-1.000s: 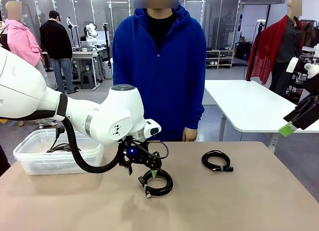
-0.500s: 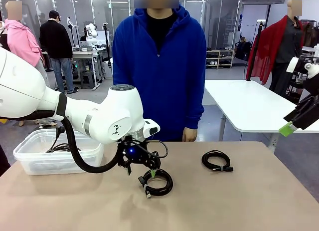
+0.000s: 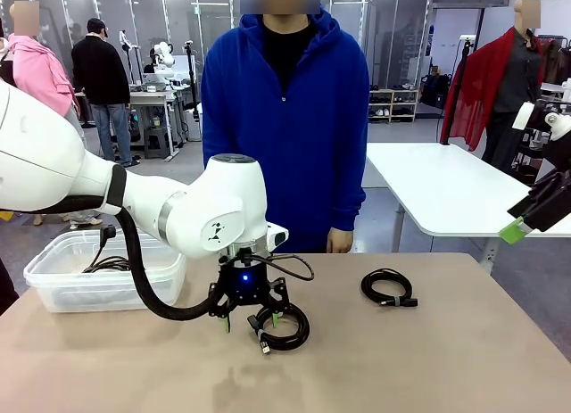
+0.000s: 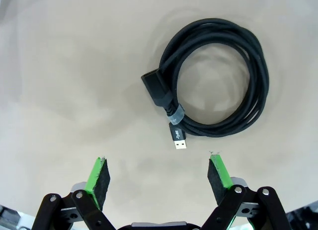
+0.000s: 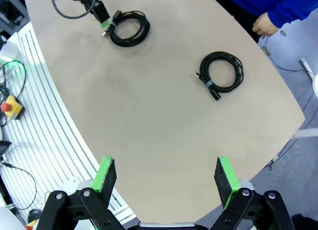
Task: Organize and store the cables.
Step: Place the USB Extension Cable into the Organizing box.
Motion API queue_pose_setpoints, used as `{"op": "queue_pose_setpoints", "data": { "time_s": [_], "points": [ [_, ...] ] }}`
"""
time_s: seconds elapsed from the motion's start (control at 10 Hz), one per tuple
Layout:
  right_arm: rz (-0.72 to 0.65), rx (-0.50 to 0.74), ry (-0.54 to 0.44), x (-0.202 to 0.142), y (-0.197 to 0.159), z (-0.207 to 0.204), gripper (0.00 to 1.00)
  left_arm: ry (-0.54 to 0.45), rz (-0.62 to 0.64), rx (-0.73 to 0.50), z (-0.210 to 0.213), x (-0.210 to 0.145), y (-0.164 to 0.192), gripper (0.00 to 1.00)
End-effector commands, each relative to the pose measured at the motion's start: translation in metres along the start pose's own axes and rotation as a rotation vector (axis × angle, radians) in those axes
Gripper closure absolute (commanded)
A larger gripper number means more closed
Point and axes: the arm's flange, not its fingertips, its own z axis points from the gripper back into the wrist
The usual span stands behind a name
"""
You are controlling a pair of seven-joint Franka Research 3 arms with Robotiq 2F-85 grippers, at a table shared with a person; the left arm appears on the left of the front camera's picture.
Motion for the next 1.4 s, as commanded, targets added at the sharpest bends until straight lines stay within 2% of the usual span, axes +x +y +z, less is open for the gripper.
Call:
{"op": "queue_pose_setpoints", "data": {
  "time_s": [0.0,0.3,0.5,1.3],
  "points": [
    [0.007,0.012,-0.011,0.0,0.001,-0.001,0.0,-0.001,0.1,-0.025,-0.002,0.009,-0.012,0.0],
    [0.007,0.012,-0.011,0.0,0.001,-0.001,0.0,-0.054,0.2,-0.034,-0.018,0.014,-0.015,0.0],
    [0.007,0.012,-0.011,0.0,0.001,-0.001,0.0,-0.044,0.252,-0.022,-0.027,0.016,-0.017,0.0],
    [0.007,0.012,-0.011,0.0,0.001,-0.001,0.0,-0.086,0.36,-0.031,-0.05,0.03,-0.015,0.0]
  ]
}}
